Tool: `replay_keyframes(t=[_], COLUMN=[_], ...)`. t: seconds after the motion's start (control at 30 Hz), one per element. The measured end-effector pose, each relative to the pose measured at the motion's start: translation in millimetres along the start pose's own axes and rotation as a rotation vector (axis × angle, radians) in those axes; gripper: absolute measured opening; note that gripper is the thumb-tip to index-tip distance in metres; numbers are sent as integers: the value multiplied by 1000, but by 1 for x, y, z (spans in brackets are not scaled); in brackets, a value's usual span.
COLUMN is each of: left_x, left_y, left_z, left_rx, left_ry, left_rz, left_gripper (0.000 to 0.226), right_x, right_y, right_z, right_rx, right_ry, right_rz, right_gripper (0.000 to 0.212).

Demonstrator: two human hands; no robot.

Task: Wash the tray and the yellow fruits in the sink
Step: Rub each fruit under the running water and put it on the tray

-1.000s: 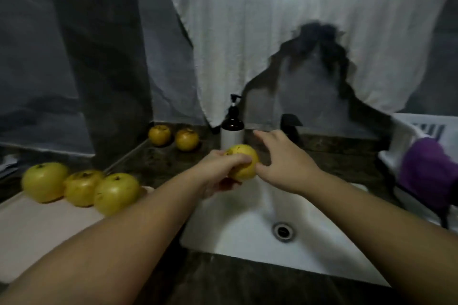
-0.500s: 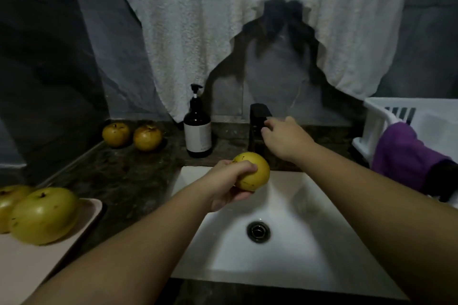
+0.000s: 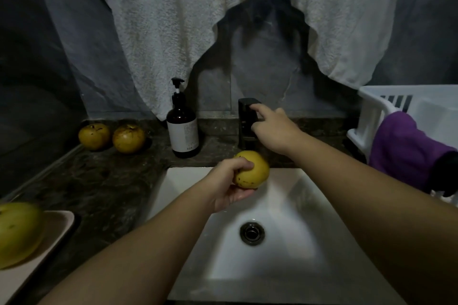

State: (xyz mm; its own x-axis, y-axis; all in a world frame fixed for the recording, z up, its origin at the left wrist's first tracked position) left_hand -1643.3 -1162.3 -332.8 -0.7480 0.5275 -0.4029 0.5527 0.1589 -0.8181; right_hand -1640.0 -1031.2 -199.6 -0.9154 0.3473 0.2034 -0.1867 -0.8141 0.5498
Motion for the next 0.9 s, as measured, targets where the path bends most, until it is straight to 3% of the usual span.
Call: replay_keyframes(t=[0.1,0.17,0.23,0.3,0.37,0.47,0.57,0.67,0.8,0.9], left_x=[2,3,5,7,9,14,15,18,19,21], left_y=[3,5,7,10,13,11,3,2,-5,0], left_z=[-7,-10,-11,-9,-8,-2,4,5,6,3], left_rx=[-31,-63,-101,-118,-106,6,209,235,296,203], left_ry=[24,45,63,81,99,79,25,15,-43,-26], left_rz=[13,22,27,17,-3,-81,-161,-158,-286,-221], left_gripper=[48,43,37,33,36,46,54,71,63,71], right_x=[2,-1,-9,-21,-37,-60,-53,-45,-54,-49], right_y=[-1,-6,-22,-48,-70,-73,-63,-53,-63,-53], right_z=[-2,-2,-3,-18,-51,-100,-99,-83,-100,-79], right_rx=[63,175,255,233,277,597,693,445,590,352], right_ry=[5,-35,-137,-155,5,342,277,87,211,29], right_rz=[17,25,-58,-222,-382,-546,-385,-105,-311,-91], right_gripper=[58,46,24,29,49,77,64,42,51,48])
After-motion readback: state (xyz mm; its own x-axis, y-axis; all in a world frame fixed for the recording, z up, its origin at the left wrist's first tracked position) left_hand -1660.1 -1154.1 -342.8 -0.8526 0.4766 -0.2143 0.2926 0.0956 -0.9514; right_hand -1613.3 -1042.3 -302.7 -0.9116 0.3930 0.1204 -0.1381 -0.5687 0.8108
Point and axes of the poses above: each hand's wrist, its own x-axis towards the middle knuckle, its own z-axis out of the back of the hand, y = z × x, the point moved 9 cm from there along x, towards the middle knuckle, and after that the axes turned 7 degrees about -x, right-handed, at the moved point
